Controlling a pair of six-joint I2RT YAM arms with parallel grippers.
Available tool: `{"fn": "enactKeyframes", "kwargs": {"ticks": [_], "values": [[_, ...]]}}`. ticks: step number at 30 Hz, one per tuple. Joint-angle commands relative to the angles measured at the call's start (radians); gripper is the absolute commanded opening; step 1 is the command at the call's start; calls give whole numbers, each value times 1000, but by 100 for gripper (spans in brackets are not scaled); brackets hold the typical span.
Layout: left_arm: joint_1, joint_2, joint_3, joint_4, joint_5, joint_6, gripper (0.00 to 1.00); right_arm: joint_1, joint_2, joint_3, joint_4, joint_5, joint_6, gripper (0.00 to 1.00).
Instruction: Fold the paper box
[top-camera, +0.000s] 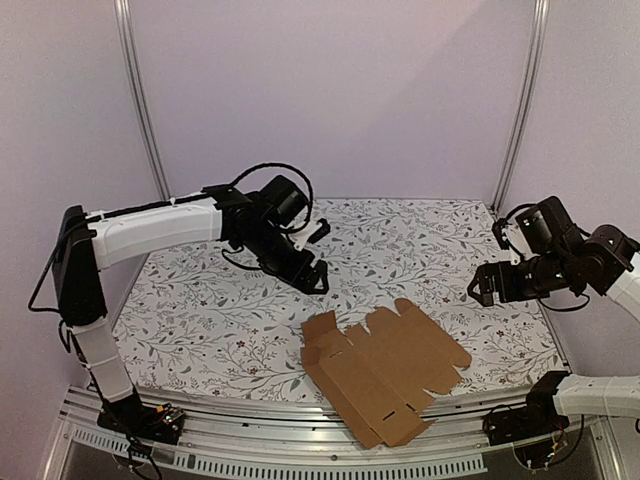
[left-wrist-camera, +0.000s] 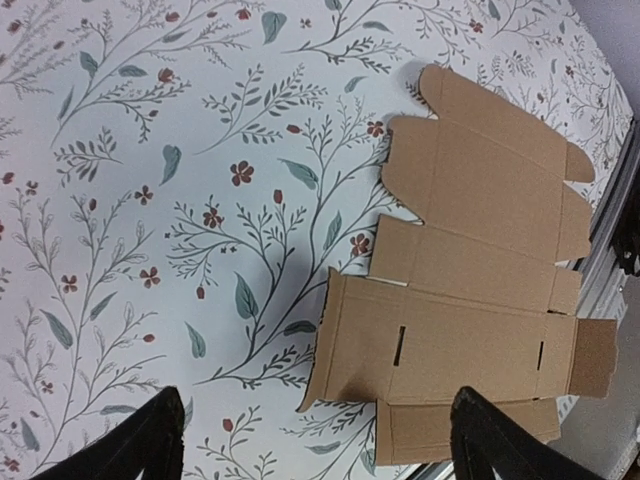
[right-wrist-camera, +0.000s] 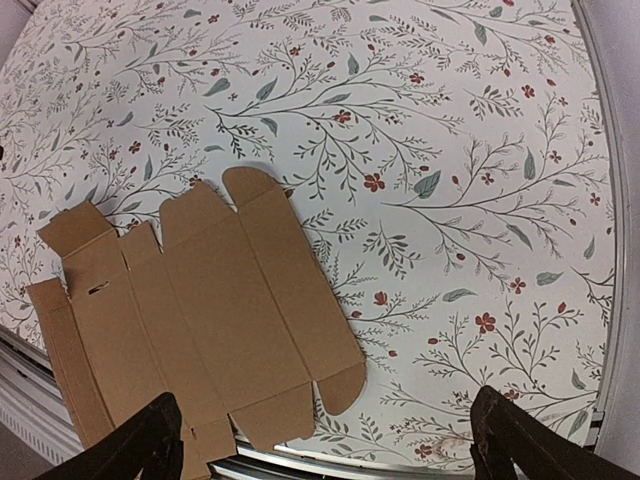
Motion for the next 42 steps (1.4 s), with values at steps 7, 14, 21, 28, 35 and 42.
{"fn": "enactKeyframes", "kwargs": {"ticks": [7,14,21,28,35,42], "values": [[-13,241,199,-166,75,0,76,7,76,-29,44,-32,59,99],[-15,363,301,-248,82,8,59,7,72,-36,38,-34,59,99],[-18,402,305,-260,103,9,45,7,50,-51,34,-31,67,99],[-27,412,289,-264,120,7,38,7,53,-64,42,-41,76,99],[-32,426,282,-266,140,9,32,6,54,-70,43,-47,86,99],[-33,439,278,-269,121,13,23,7,44,-70,40,-48,96,99]]}}
